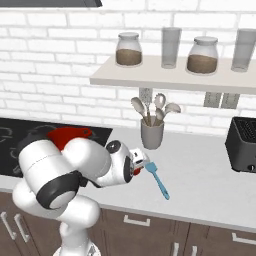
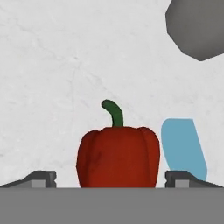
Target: Put the lemon and bell pepper in the pot. Retrieve the spatula and lightly stir the vegetables in the pot.
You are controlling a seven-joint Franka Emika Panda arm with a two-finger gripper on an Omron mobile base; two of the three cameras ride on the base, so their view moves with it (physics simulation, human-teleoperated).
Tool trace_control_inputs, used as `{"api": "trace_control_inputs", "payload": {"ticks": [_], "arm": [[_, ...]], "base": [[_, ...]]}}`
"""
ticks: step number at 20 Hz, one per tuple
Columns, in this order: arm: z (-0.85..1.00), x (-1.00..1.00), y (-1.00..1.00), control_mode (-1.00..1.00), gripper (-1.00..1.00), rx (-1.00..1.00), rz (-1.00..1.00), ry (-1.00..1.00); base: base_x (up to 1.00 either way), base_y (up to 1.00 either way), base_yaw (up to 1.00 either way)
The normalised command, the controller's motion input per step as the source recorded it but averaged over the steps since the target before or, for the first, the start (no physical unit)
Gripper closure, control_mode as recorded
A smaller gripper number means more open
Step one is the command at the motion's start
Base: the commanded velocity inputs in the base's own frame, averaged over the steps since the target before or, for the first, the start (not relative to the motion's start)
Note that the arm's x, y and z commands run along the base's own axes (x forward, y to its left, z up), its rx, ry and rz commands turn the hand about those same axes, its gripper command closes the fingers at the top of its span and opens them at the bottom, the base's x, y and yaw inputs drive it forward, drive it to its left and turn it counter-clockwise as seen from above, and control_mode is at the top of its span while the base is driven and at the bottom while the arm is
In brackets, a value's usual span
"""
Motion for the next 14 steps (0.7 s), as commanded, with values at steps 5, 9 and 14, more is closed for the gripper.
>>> {"api": "trace_control_inputs", "payload": {"ticks": [5,9,14], "arm": [[-0.01,0.14,0.00,-1.00,1.00,0.04,0.00,0.01],[0.21,0.00,0.00,-1.00,1.00,0.06,0.00,0.00],[0.89,-0.26,0.38,-1.00,1.00,0.01,0.00,0.00]], "base": [[0.00,0.00,0.00],[0.00,0.00,0.00],[0.00,0.00,0.00]]}}
